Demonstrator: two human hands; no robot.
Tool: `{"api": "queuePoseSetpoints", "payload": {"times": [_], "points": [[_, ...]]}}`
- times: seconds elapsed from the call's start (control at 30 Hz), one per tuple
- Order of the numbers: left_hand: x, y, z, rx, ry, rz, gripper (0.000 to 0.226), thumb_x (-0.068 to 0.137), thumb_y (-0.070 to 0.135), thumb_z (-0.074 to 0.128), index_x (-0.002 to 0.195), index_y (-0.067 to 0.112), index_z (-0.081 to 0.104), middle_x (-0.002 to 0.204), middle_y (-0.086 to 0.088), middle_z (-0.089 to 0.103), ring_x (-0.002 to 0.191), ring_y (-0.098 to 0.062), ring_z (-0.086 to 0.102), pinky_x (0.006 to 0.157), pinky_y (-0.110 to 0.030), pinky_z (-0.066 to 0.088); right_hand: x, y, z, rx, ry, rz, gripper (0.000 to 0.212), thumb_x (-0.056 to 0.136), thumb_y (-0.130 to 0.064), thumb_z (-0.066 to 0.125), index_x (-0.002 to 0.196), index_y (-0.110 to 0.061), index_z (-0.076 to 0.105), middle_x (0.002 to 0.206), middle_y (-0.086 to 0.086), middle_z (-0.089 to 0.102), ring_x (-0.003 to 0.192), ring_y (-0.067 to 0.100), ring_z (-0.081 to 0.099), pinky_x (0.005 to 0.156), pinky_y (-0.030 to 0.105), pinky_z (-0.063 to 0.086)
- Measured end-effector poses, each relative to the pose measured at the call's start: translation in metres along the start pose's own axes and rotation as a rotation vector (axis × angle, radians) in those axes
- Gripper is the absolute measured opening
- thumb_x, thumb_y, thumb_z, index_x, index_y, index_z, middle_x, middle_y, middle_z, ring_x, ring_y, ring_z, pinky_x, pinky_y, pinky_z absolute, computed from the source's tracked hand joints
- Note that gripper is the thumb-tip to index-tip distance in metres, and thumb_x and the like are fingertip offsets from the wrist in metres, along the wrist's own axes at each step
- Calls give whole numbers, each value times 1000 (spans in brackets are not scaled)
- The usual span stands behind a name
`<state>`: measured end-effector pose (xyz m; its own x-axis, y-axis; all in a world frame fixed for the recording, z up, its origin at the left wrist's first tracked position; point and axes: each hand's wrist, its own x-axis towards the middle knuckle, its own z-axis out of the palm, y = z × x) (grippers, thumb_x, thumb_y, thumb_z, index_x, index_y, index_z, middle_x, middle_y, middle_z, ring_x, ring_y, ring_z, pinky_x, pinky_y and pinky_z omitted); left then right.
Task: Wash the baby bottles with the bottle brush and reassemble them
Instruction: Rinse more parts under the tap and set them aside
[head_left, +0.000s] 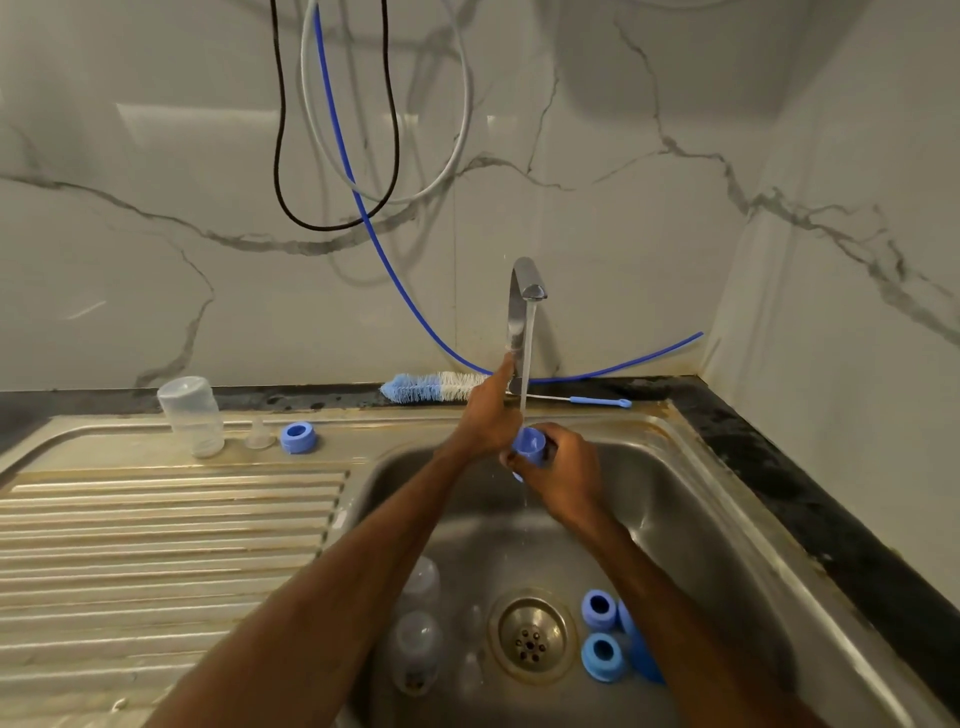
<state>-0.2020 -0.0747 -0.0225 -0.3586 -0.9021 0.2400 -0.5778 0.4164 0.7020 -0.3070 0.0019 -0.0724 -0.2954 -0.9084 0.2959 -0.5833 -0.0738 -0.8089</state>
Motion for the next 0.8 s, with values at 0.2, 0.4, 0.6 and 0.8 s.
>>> {"api": "queuePoseSetpoints", "payload": {"times": [0.2, 0.4, 0.6, 0.8], "points": [[-3, -8, -2, 7, -136, 112, 95, 92, -7, 62, 164, 17, 6, 163, -13, 34, 146, -27, 39, 108, -23, 33, 5, 3, -1, 97, -2, 65, 63, 77, -29, 87, 131, -15, 58, 119, 1, 68, 106, 17, 66, 92, 36, 56], [-36, -39, 15, -419, -44, -84, 28, 109, 20, 43, 129, 17, 63, 120, -16, 66, 106, -24, 66, 93, -38, 58, 10, 7, -6, 212, -65, 169, 41, 76, -40, 87, 105, -17, 70, 91, -1, 74, 84, 16, 72, 74, 31, 60], [-67, -43, 18, -552, -224, -258, 39, 110, 31, 41, 108, 5, 71, 104, -21, 74, 93, -30, 72, 93, -48, 60, 7, 11, -13, 91, -208, 157, 23, 82, -41, 82, 91, -21, 77, 86, -2, 76, 84, 15, 70, 85, 35, 58], [-86, -44, 3, -621, -259, -352, 44, 111, 33, 40, 110, 0, 69, 99, -17, 73, 87, -26, 72, 80, -36, 62, 7, -5, -8, 53, -131, 215, 54, 67, -22, 93, 115, -16, 68, 106, -1, 68, 94, 15, 63, 82, 27, 49]]}}
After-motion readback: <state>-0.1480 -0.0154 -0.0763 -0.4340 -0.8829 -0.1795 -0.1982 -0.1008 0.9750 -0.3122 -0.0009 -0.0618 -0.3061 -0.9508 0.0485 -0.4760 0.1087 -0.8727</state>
